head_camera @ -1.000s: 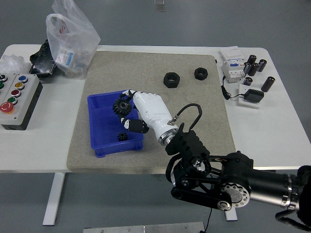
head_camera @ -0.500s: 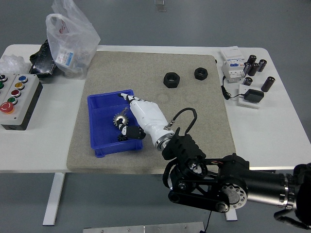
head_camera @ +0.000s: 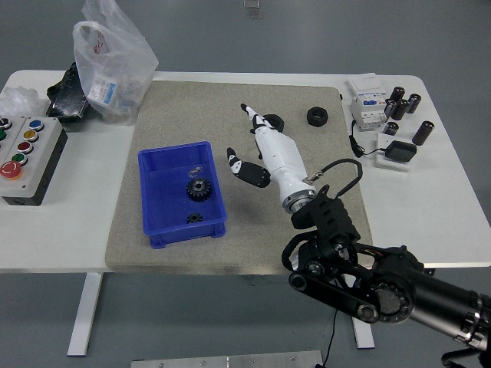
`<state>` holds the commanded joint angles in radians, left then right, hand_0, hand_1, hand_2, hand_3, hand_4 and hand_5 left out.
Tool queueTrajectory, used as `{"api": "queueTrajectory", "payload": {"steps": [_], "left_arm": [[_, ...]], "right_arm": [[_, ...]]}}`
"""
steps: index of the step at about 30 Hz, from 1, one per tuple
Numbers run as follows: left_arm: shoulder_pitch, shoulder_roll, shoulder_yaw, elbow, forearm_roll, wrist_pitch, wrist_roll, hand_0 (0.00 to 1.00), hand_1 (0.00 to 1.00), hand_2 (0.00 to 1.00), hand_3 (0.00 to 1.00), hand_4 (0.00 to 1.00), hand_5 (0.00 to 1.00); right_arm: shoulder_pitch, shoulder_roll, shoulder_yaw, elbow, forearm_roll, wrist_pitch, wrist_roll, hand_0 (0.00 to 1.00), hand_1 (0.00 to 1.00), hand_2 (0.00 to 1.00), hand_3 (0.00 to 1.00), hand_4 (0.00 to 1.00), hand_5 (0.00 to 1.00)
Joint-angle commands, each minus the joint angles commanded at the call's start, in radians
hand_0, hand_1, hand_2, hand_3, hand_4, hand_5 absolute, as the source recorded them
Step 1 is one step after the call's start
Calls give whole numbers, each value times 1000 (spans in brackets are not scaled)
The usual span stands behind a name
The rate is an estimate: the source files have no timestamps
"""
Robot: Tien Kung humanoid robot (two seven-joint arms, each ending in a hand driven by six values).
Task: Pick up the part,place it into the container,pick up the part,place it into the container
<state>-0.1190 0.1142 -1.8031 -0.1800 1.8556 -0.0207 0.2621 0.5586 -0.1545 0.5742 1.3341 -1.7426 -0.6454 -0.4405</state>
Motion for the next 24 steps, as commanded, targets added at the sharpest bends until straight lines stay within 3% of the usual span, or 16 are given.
{"api": "queueTrajectory", "payload": {"steps": [2, 3, 8, 9, 10, 14, 15, 20, 21, 24], "left_arm": [[4, -2, -1, 0, -3, 2, 0, 589, 436, 479, 600, 448, 631], [8, -3, 1, 0, -7, 3, 0, 589, 436, 480, 599, 448, 627], [18, -8, 2, 0, -12, 6, -1, 589, 436, 480, 599, 448, 627], [18, -8, 2, 0, -13, 6, -2, 589, 436, 480, 600, 449, 627], [17, -8, 3, 0, -13, 6, -3, 589, 436, 480, 600, 449, 627], [17, -8, 4, 0, -13, 6, -7, 589, 436, 480, 600, 449, 627], [17, -8, 4, 0, -13, 6, -7, 589, 437, 480, 599, 450, 622], [23, -9, -4, 0, -6, 7, -6, 589, 437, 480, 599, 450, 622], [23, -9, -5, 0, -5, 7, -6, 589, 437, 480, 600, 452, 621], [22, -13, -11, 0, -2, 6, -8, 589, 437, 480, 600, 452, 621]], "right_arm": [[-43, -8, 75, -26, 73, 0, 75, 395, 752, 868, 953, 604, 274], [-65, -9, 111, -40, 109, 0, 111, 628, 732, 779, 841, 746, 402], [-180, 8, 304, -59, 304, 0, 306, 628, 732, 779, 841, 746, 402], [-203, 11, 337, -58, 340, 0, 342, 732, 726, 747, 733, 785, 516], [-229, 15, 373, -56, 382, 5, 384, 732, 726, 747, 733, 785, 516], [-329, 27, 490, -39, 538, 71, 540, 732, 726, 747, 733, 785, 516], [-350, 29, 511, -35, 574, 90, 576, 812, 748, 752, 733, 869, 827], [-435, 36, 582, -36, 763, 170, 769, 812, 748, 752, 733, 869, 827], [-440, 39, 587, -38, 792, 175, 802, 816, 750, 755, 733, 900, 956], [-446, 50, 604, -45, 876, 181, 909, 816, 750, 755, 733, 900, 956]]}}
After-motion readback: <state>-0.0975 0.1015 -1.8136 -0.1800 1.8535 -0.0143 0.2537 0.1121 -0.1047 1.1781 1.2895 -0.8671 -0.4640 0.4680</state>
